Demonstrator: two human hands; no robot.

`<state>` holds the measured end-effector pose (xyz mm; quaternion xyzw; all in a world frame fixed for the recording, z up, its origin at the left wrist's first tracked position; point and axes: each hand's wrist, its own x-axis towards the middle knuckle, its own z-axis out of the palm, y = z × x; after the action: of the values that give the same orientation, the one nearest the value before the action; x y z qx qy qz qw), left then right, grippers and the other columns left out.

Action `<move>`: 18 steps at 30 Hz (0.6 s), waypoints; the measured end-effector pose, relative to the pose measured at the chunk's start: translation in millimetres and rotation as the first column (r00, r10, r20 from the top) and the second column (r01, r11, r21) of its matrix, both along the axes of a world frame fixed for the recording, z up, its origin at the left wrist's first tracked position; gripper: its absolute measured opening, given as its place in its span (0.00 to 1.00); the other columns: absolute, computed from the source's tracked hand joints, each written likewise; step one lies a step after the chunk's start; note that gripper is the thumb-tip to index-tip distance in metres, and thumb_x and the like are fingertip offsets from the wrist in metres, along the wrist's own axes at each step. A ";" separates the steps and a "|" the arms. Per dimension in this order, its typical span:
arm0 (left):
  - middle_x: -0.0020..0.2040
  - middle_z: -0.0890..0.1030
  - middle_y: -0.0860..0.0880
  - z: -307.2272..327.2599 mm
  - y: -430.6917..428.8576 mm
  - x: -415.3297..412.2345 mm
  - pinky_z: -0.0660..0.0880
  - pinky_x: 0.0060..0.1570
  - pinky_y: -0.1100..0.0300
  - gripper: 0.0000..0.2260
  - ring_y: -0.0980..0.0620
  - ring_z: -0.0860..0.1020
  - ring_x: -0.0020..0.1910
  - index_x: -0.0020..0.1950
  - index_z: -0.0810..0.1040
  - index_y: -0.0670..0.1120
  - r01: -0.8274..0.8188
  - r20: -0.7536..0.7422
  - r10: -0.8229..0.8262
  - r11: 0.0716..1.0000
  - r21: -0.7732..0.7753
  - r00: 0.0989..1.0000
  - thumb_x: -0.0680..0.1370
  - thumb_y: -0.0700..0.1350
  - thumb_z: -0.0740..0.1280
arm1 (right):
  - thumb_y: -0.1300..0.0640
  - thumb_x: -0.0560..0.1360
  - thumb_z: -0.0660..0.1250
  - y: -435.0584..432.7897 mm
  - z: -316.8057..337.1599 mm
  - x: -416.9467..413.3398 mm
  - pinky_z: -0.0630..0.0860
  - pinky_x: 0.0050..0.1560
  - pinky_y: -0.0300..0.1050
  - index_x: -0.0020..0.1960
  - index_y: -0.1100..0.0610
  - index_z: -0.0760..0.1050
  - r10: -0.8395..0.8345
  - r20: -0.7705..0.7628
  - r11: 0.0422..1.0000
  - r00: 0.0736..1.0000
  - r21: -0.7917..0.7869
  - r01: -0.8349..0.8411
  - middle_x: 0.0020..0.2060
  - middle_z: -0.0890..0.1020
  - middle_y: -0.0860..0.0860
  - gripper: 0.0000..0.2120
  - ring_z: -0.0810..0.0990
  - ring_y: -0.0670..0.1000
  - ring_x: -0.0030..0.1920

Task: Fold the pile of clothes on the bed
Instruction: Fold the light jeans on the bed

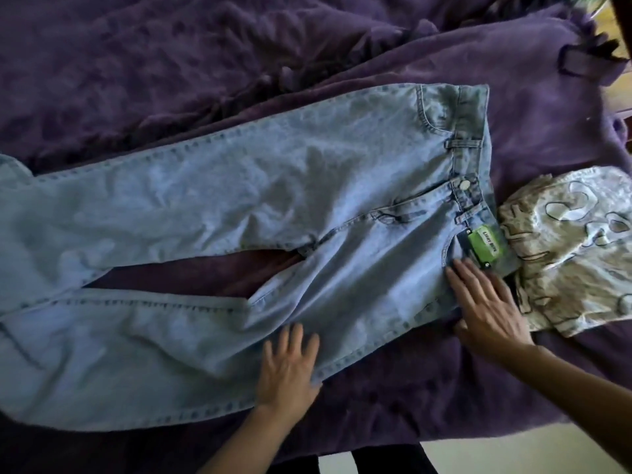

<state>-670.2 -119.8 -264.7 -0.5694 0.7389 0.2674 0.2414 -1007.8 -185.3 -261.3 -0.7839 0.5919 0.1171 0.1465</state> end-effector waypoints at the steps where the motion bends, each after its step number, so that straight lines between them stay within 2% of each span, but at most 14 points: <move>1: 0.76 0.54 0.43 -6.9 0.3 2.9 0.53 0.70 0.42 0.34 0.43 0.53 0.76 0.76 0.55 0.51 -0.002 0.028 0.002 1.000 -0.013 1.000 0.75 0.59 0.66 | 0.54 0.57 0.72 -2.5 -2.5 -3.0 0.61 0.69 0.60 0.75 0.60 0.61 -0.018 -0.048 1.000 0.999 0.013 0.019 0.74 0.64 0.58 0.48 0.59 0.56 0.75; 2: 0.77 0.54 0.43 -10.2 -1.9 4.8 0.53 0.71 0.42 0.33 0.43 0.53 0.76 0.76 0.54 0.51 0.005 0.044 -0.003 0.999 -0.037 0.999 0.76 0.55 0.65 | 0.54 0.59 0.72 -6.3 -5.1 -2.8 0.61 0.68 0.60 0.75 0.59 0.62 -0.030 -0.070 1.000 0.997 0.001 0.030 0.74 0.64 0.57 0.46 0.60 0.56 0.75; 4: 0.74 0.61 0.44 -11.0 -6.0 7.7 0.59 0.70 0.46 0.27 0.44 0.59 0.73 0.76 0.59 0.50 0.003 0.039 0.002 0.991 -0.131 0.999 0.77 0.45 0.63 | 0.54 0.65 0.66 -17.7 -6.6 2.7 0.62 0.64 0.58 0.71 0.56 0.70 -0.049 -0.049 0.996 0.998 -0.080 0.045 0.72 0.70 0.55 0.33 0.65 0.57 0.73; 6: 0.68 0.67 0.46 -5.9 -5.7 11.6 0.67 0.65 0.51 0.25 0.46 0.66 0.68 0.74 0.63 0.47 -0.001 0.015 0.004 0.987 -0.159 1.000 0.77 0.39 0.61 | 0.54 0.67 0.62 -23.9 0.6 3.4 0.64 0.60 0.56 0.61 0.56 0.78 -0.079 0.025 0.983 0.997 -0.166 0.082 0.63 0.79 0.53 0.23 0.73 0.57 0.67; 8: 0.64 0.71 0.48 3.7 -3.6 20.9 0.72 0.57 0.54 0.23 0.47 0.71 0.63 0.72 0.65 0.46 0.008 -0.011 -0.010 0.986 -0.164 1.000 0.76 0.37 0.61 | 0.54 0.66 0.63 -14.0 15.2 -9.1 0.69 0.57 0.55 0.54 0.57 0.81 -0.054 0.097 0.973 0.994 -0.217 0.074 0.56 0.83 0.52 0.19 0.79 0.55 0.62; 9: 0.59 0.74 0.48 13.0 -2.5 24.2 0.76 0.50 0.55 0.21 0.48 0.75 0.57 0.66 0.71 0.46 0.011 -0.035 -0.017 0.985 -0.171 0.999 0.74 0.36 0.64 | 0.55 0.65 0.64 -5.0 23.0 -19.2 0.71 0.57 0.55 0.52 0.58 0.82 -0.028 0.120 0.973 0.992 -0.224 0.055 0.54 0.84 0.53 0.18 0.80 0.56 0.60; 10: 0.50 0.77 0.48 24.3 -1.5 27.0 0.77 0.39 0.56 0.17 0.50 0.79 0.47 0.56 0.77 0.46 0.028 -0.060 -0.038 0.987 -0.157 0.997 0.68 0.35 0.71 | 0.56 0.65 0.65 4.6 32.1 -29.4 0.72 0.57 0.56 0.51 0.59 0.82 -0.014 0.132 0.974 0.991 -0.222 0.043 0.53 0.84 0.54 0.17 0.81 0.56 0.59; 11: 0.39 0.78 0.49 35.2 1.6 31.5 0.75 0.28 0.59 0.16 0.51 0.79 0.35 0.42 0.80 0.46 0.069 -0.083 -0.081 0.988 -0.141 0.993 0.59 0.34 0.77 | 0.56 0.66 0.63 12.8 43.3 -37.6 0.73 0.57 0.56 0.51 0.60 0.82 -0.011 0.130 0.977 0.991 -0.211 0.039 0.52 0.85 0.55 0.17 0.82 0.57 0.57; 12: 0.31 0.76 0.50 45.2 5.5 36.6 0.71 0.21 0.62 0.18 0.52 0.77 0.26 0.32 0.78 0.46 0.091 -0.098 -0.105 0.987 -0.130 0.990 0.51 0.32 0.79 | 0.56 0.66 0.60 18.9 54.5 -43.1 0.74 0.56 0.57 0.50 0.61 0.83 -0.012 0.123 0.980 0.992 -0.196 0.036 0.51 0.85 0.55 0.19 0.83 0.57 0.55; 13: 0.27 0.75 0.52 52.9 7.5 42.3 0.68 0.18 0.63 0.19 0.52 0.75 0.23 0.28 0.75 0.47 0.081 -0.101 -0.094 0.989 -0.120 0.990 0.47 0.31 0.79 | 0.55 0.66 0.58 22.7 63.8 -45.8 0.76 0.54 0.58 0.49 0.61 0.84 -0.011 0.117 0.983 0.993 -0.179 0.032 0.50 0.85 0.56 0.20 0.84 0.58 0.52; 14: 0.28 0.75 0.52 57.9 7.5 49.7 0.67 0.19 0.63 0.18 0.52 0.75 0.23 0.28 0.75 0.47 0.043 -0.106 -0.054 0.994 -0.101 0.993 0.50 0.31 0.78 | 0.55 0.65 0.58 24.3 70.9 -46.0 0.78 0.52 0.60 0.48 0.61 0.84 -0.013 0.107 0.985 0.994 -0.167 0.031 0.48 0.85 0.57 0.20 0.85 0.59 0.48; 16: 0.36 0.78 0.53 65.2 -3.0 70.1 0.70 0.30 0.59 0.09 0.52 0.78 0.34 0.37 0.77 0.46 -0.140 -0.129 0.130 0.988 -0.065 0.983 0.66 0.33 0.71 | 0.61 0.64 0.66 18.4 82.8 -41.7 0.79 0.47 0.59 0.48 0.60 0.85 -0.093 0.077 0.989 0.993 -0.106 0.101 0.44 0.86 0.59 0.15 0.85 0.62 0.43; 18: 0.41 0.80 0.52 67.0 -22.1 97.4 0.70 0.36 0.58 0.05 0.49 0.79 0.39 0.43 0.78 0.46 -0.317 -0.181 0.292 0.939 -0.131 0.939 0.74 0.37 0.66 | 0.66 0.64 0.73 -3.0 94.1 -37.0 0.79 0.42 0.55 0.49 0.57 0.84 -0.232 0.047 0.972 0.972 -0.035 0.233 0.41 0.85 0.60 0.14 0.83 0.63 0.41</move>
<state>-572.8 -141.9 -197.6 -0.6712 0.6774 0.2867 0.0915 -1044.8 -188.2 -167.2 -0.7143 0.6786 0.0705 0.1562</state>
